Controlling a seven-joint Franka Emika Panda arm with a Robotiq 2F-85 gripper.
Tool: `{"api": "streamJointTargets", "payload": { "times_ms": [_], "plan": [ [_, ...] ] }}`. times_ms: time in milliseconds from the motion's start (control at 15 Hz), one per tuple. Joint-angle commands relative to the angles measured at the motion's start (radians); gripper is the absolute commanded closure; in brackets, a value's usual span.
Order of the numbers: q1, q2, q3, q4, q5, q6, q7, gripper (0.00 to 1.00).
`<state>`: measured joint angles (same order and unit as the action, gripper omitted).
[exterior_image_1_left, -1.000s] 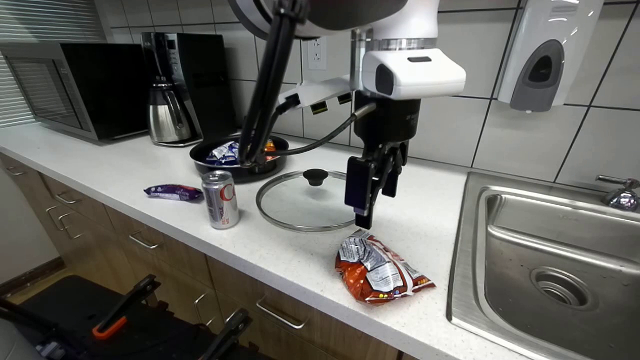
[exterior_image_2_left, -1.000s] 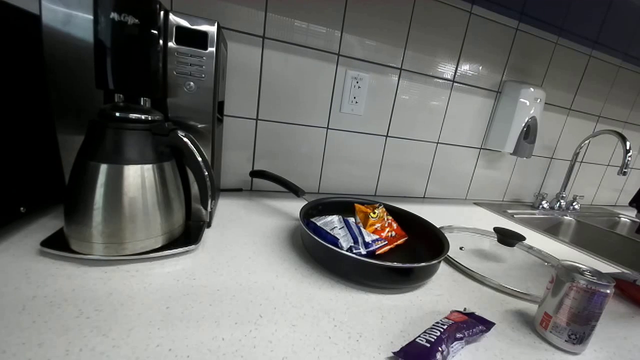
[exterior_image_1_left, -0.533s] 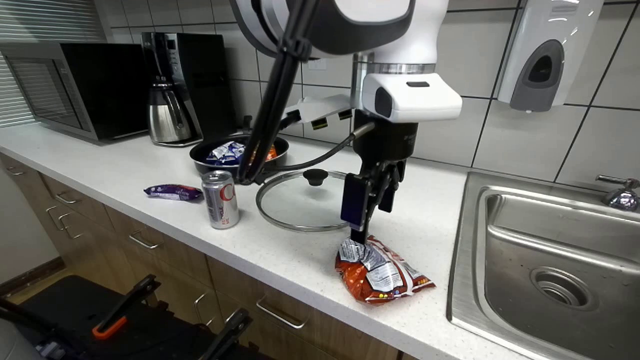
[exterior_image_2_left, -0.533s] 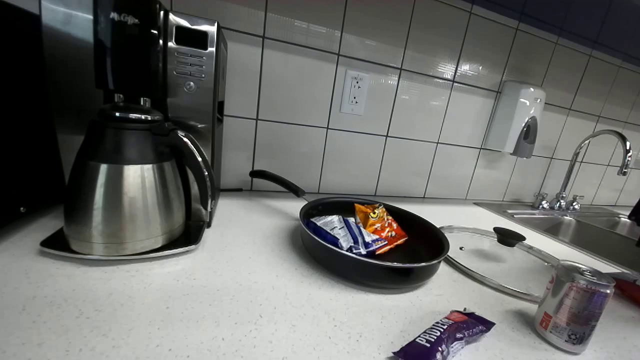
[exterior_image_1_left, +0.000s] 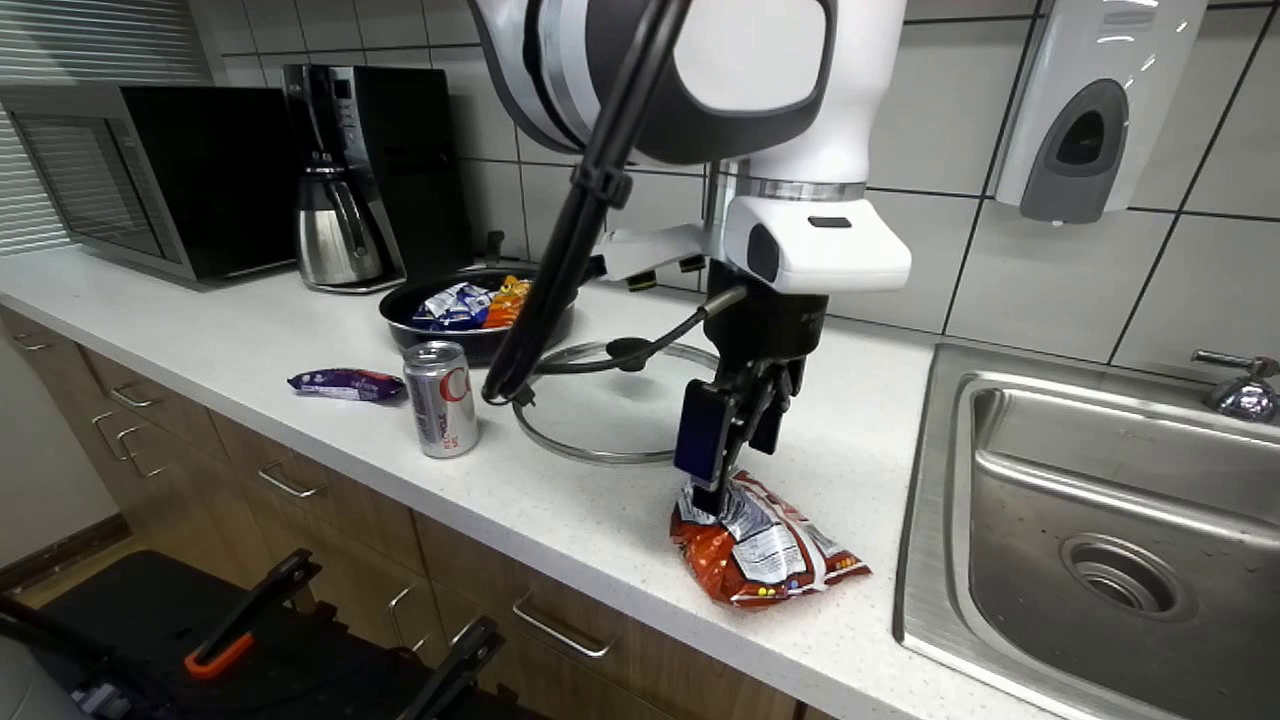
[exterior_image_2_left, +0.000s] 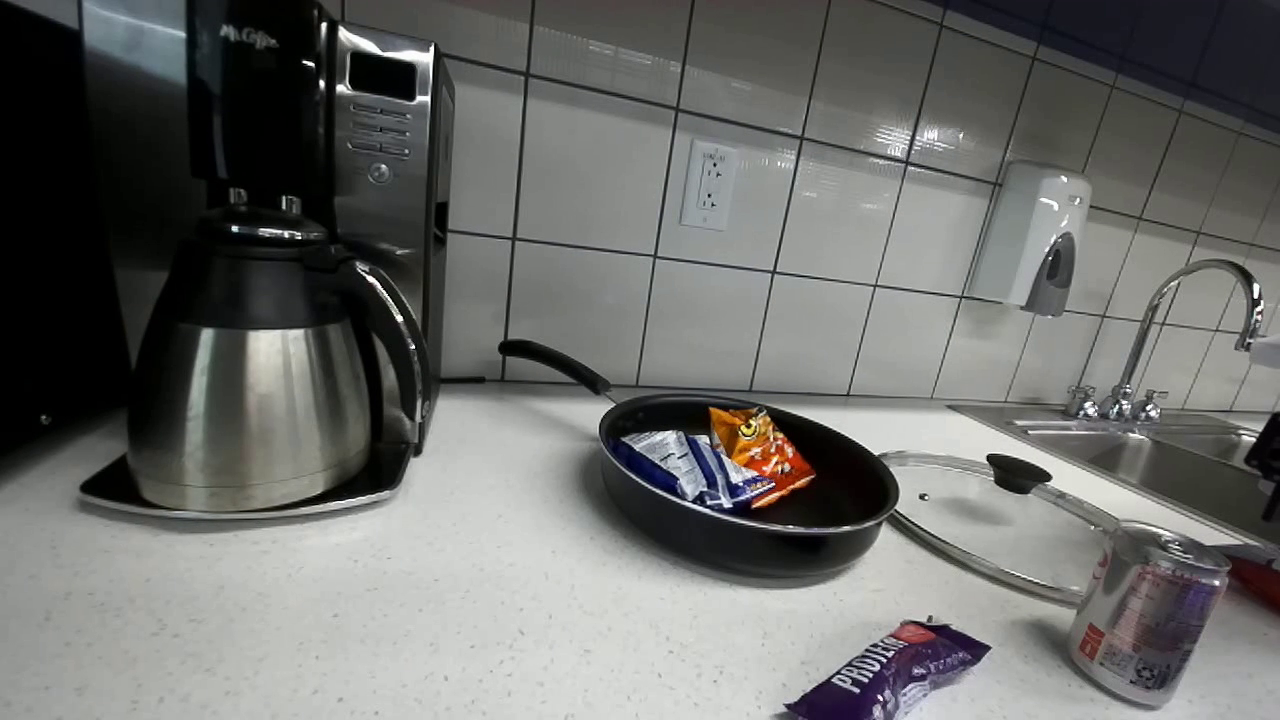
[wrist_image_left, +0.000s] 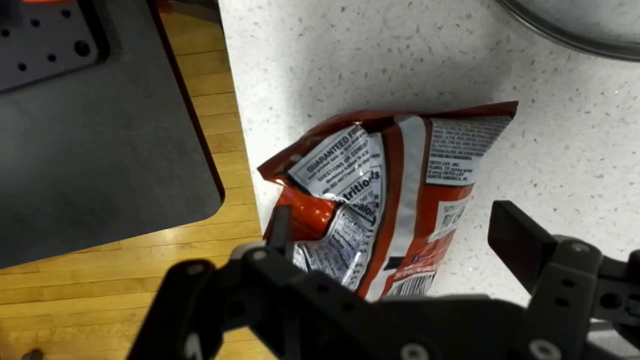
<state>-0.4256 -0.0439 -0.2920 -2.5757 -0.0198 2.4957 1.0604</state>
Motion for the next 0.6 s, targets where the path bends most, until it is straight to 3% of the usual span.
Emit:
{"api": "streamJointTargets", "payload": {
  "times_ms": [0,133,200,267,533],
  "plan": [
    [0.025,0.036,-0.021,0.03,0.03,0.003,-0.018,0.0],
    [0.032,0.046,-0.024,0.033,0.026,0.004,-0.019,0.0],
    [0.035,0.049,-0.025,0.033,0.023,0.007,-0.018,0.25],
    [0.037,0.052,-0.026,0.034,0.022,0.008,-0.017,0.27],
    [0.045,0.057,-0.029,0.039,0.035,0.003,-0.029,0.6]
  ]
}}
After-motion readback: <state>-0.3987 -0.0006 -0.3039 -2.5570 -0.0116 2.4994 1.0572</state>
